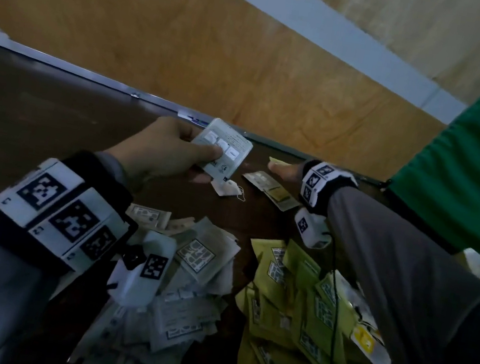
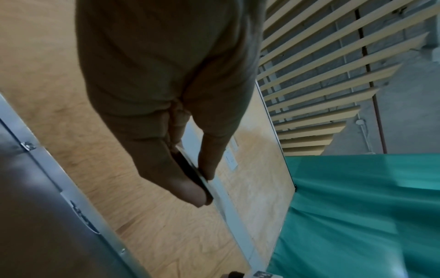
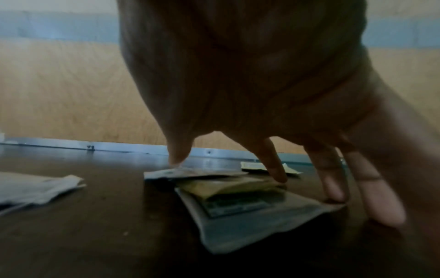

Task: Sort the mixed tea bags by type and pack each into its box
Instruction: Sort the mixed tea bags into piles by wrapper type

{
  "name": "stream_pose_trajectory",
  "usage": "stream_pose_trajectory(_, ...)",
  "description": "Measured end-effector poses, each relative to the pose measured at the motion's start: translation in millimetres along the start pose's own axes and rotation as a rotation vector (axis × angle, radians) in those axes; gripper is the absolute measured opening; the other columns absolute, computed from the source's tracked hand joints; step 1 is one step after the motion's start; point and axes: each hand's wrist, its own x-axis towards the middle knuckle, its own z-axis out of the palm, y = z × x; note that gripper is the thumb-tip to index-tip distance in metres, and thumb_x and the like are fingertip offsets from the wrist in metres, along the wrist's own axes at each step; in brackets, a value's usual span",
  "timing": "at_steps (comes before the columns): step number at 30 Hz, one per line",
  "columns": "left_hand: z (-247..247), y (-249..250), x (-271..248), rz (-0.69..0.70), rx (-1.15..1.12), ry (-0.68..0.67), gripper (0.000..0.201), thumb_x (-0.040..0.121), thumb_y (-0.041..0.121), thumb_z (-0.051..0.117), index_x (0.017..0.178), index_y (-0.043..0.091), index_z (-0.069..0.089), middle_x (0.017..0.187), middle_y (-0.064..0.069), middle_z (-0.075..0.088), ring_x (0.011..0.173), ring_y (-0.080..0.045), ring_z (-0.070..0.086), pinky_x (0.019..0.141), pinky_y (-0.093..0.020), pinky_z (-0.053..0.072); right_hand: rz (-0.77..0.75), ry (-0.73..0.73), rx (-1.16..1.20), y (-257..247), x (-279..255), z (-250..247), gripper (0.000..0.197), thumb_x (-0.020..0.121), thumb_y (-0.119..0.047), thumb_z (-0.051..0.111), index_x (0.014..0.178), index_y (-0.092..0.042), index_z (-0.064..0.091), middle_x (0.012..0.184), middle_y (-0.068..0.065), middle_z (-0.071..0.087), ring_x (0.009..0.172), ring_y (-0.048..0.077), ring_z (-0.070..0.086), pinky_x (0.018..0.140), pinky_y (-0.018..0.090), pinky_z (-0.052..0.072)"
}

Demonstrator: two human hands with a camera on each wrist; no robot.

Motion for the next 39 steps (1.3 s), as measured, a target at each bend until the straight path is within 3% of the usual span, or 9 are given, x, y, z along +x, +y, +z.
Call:
stream_pose_trajectory(4, -3.1, -1.1, 1.4, 0.014, -0.038, 0.008, 0.027, 0.089, 0.014, 0.061, 0.114, 0.003, 0.059, 0.093, -0.010, 0.068, 0.071, -0.011, 0.068, 0.050, -0.015, 0.054, -0.144, -0.127, -0.018, -14.6, -12.2, 15.0, 0.158, 0.020, -0.076, 0.077, 0.145, 0.001, 0.019, 0.153, 0.011, 0.022, 0.141, 0.027, 0.024, 0.099, 0.027, 0.031)
stream_pose_trajectory(6, -5.2, -1.6, 3.0, 0.015, -0.052, 0.018, 0.027, 0.089, 0.015, 0.062, 0.114, 0.004, 0.059, 0.092, -0.010, 0.068, 0.067, -0.009, 0.069, 0.052, -0.015, 0.055, -0.037, -0.212, -0.072, -17.3, -4.9, 9.3, 0.103, 0.061, -0.033, 0.085, 0.141, -0.005, 0.028, 0.147, 0.007, 0.035, 0.133, 0.023, 0.034, 0.098, 0.030, 0.033)
stream_pose_trajectory(10, -5.8, -1.6, 3.9, 0.000, -0.073, 0.016, 0.027, 0.089, 0.015, 0.062, 0.113, 0.005, 0.059, 0.091, -0.010, 0.069, 0.061, -0.007, 0.069, 0.050, -0.015, 0.054, -0.023, -0.138, -0.071, -13.3, -6.5, 0.1, 0.071, 0.091, -0.038, 0.055, 0.145, -0.004, 0.023, 0.139, 0.010, 0.042, 0.116, 0.023, 0.044, 0.086, 0.033, 0.041)
stream_pose_trajectory(14, -3.3, -1.4, 3.1, 0.012, -0.049, 0.006, 0.025, 0.089, 0.013, 0.061, 0.112, 0.002, 0.059, 0.089, -0.010, 0.068, 0.067, -0.009, 0.067, 0.049, -0.015, 0.053, -0.077, -0.059, 0.279, -0.4, -4.9, -0.8, 0.055, 0.085, -0.017, 0.067, 0.134, -0.001, 0.045, 0.135, 0.012, 0.050, 0.122, 0.031, 0.049, 0.103, 0.042, 0.041)
stream_pose_trajectory(18, -1.8, -2.0, 3.5, 0.039, 0.006, 0.015, 0.029, 0.091, 0.010, 0.059, 0.118, 0.002, 0.056, 0.088, -0.006, 0.064, 0.070, -0.010, 0.064, 0.045, -0.012, 0.050, -0.174, -0.047, 0.813, 8.4, -19.9, -10.6, 0.020, 0.089, -0.003, 0.057, 0.107, -0.010, 0.057, 0.109, 0.009, 0.065, 0.096, 0.024, 0.064, 0.081, 0.044, 0.055)
stream_pose_trajectory(23, 1.7, -3.4, 6.3, 0.126, 0.040, 0.063, 0.051, 0.091, 0.002, 0.055, 0.138, 0.016, 0.041, 0.111, -0.003, 0.055, 0.072, -0.009, 0.057, 0.041, -0.008, 0.045, -0.385, -0.167, 1.109, 23.7, -57.9, -25.2, 0.018, 0.093, -0.006, 0.051, 0.106, -0.017, 0.057, 0.101, 0.009, 0.068, 0.086, 0.024, 0.070, 0.066, 0.046, 0.059)
stream_pose_trajectory(30, 8.9, -4.3, 1.3, 0.211, 0.160, 0.150, 0.024, 0.094, 0.013, 0.056, 0.115, 0.022, 0.065, 0.132, -0.009, 0.055, 0.096, -0.010, 0.057, 0.050, -0.008, 0.045, -0.491, -0.186, 1.160, 27.0, -107.4, -21.2, 0.015, 0.096, -0.013, 0.048, 0.103, -0.020, 0.058, 0.090, 0.008, 0.073, 0.081, 0.023, 0.072, 0.065, 0.039, 0.060)
stream_pose_trajectory(35, 24.0, -2.2, -5.8, 0.290, 0.135, 0.040, 0.020, 0.087, 0.039, 0.065, 0.094, 0.023, 0.073, 0.091, 0.011, 0.069, 0.071, 0.005, 0.061, 0.058, -0.008, 0.047, -0.529, -0.171, 1.050, 20.7, -133.9, -12.4, 0.021, 0.096, -0.016, 0.049, 0.116, -0.018, 0.055, 0.086, 0.006, 0.074, 0.075, 0.019, 0.072, 0.053, 0.028, 0.058)
stream_pose_trajectory(39, 31.6, -5.9, -5.4, 0.311, 0.112, 0.070, 0.007, 0.081, 0.032, 0.073, 0.084, 0.027, 0.072, 0.082, 0.006, 0.074, 0.078, -0.006, 0.070, 0.073, -0.025, 0.057, -0.559, -0.114, 0.992, 17.7, -144.8, -4.1, 0.021, 0.091, -0.018, 0.057, 0.111, -0.015, 0.060, 0.088, 0.004, 0.072, 0.071, 0.013, 0.070, 0.052, 0.019, 0.055)
